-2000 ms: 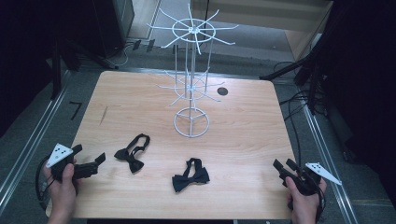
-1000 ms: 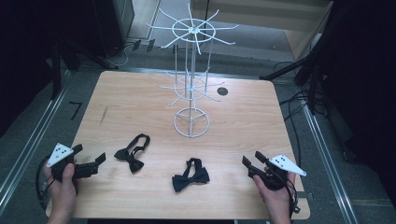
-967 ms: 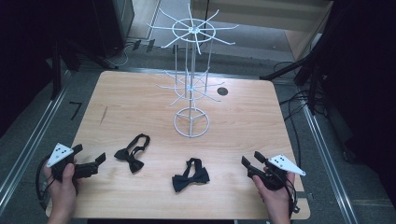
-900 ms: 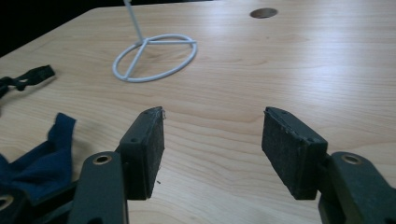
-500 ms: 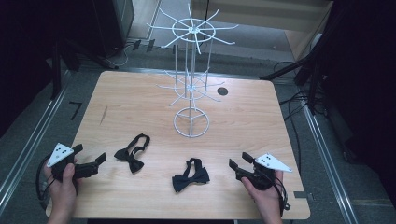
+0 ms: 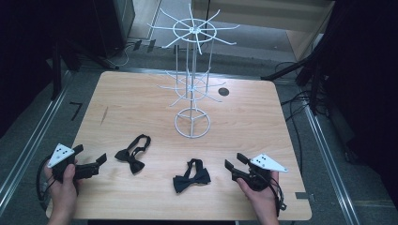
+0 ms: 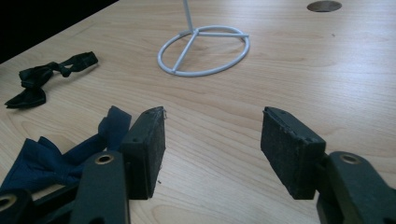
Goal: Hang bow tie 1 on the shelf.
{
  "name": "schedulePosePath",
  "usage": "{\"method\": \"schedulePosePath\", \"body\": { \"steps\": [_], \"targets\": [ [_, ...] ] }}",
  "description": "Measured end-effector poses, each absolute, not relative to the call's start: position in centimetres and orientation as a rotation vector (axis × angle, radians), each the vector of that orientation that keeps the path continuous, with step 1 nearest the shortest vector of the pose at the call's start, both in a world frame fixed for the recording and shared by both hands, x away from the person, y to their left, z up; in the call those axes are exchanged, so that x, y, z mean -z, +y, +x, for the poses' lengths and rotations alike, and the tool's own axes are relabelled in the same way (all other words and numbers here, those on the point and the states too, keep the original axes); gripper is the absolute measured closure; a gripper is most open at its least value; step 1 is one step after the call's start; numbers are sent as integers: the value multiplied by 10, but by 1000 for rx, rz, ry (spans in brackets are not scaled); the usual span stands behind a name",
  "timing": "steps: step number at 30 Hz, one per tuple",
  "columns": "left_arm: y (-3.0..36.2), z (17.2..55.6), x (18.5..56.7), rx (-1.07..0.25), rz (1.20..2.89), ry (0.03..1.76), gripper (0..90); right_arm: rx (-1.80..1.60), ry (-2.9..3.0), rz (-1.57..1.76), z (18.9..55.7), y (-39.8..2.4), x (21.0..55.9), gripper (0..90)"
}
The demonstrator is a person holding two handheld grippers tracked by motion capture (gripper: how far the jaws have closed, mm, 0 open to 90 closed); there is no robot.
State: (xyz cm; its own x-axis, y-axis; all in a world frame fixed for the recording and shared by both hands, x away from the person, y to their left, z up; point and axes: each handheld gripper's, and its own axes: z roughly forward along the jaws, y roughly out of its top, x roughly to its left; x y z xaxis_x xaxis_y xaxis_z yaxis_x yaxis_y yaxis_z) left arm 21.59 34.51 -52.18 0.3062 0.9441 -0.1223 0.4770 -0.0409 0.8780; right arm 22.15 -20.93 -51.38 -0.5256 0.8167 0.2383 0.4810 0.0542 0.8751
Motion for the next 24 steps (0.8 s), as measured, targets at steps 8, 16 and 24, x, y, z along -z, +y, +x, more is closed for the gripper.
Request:
{"method": "schedulePosePath", "body": {
  "steps": [8, 16, 24],
  "targets": [
    [345, 216, 522, -645, 1665, 1307, 0, -1452, 2049, 1285, 222, -190, 513, 429],
    [345, 216, 522, -645, 1665, 1306, 0, -1456, 2089, 1260, 224, -170, 513, 447],
    [345, 216, 522, -644, 1667, 1307, 0, -1435, 2119, 1259, 226, -156, 515, 456]
  ]
}}
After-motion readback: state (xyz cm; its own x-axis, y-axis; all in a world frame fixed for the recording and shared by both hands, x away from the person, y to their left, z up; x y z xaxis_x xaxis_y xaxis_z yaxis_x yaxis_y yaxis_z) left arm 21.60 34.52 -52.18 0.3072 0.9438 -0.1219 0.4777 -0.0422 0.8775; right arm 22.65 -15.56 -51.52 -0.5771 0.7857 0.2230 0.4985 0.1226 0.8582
